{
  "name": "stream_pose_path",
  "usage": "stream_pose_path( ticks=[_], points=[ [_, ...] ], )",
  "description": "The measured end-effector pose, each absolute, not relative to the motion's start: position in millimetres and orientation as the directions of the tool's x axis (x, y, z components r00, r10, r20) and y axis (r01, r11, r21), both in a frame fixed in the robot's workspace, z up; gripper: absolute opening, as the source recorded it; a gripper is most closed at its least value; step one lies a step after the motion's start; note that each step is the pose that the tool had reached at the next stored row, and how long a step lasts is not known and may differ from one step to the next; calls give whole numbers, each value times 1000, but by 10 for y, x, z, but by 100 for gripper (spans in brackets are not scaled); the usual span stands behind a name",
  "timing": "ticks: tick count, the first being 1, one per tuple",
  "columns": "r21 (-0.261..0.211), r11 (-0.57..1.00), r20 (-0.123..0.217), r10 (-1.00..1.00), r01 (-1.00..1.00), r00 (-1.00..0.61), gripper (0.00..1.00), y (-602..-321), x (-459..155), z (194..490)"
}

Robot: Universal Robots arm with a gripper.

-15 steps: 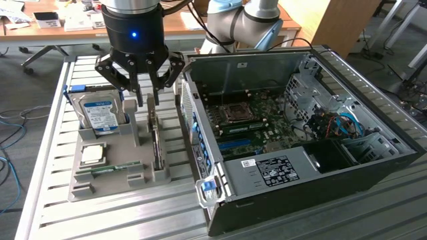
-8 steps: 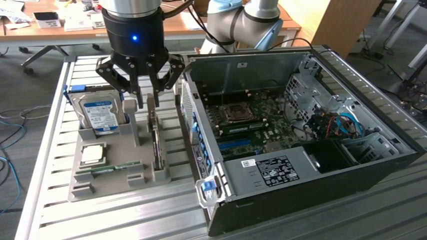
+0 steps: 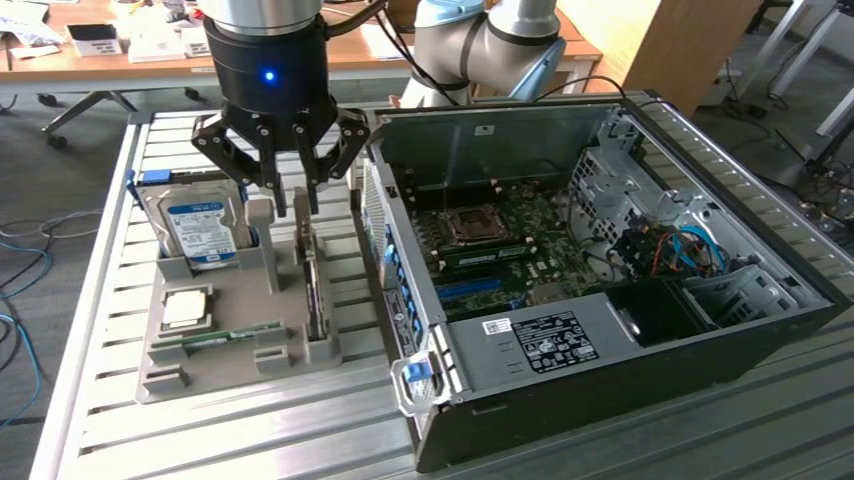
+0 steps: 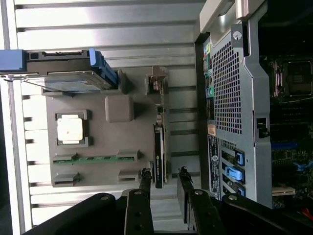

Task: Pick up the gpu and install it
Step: 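Pick up the gpu and move the gpu toward the slot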

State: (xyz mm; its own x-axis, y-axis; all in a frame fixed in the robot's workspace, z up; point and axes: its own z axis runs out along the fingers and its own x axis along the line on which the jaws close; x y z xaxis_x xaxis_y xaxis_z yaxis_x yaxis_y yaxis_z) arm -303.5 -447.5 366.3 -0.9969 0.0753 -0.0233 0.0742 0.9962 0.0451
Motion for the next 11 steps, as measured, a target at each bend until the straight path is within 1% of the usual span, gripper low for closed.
stream_pose_path(
  ticks=[11],
  points=[
    [44,996,-23,75,74,-997,36,-4475,-3035,3581]
  ],
)
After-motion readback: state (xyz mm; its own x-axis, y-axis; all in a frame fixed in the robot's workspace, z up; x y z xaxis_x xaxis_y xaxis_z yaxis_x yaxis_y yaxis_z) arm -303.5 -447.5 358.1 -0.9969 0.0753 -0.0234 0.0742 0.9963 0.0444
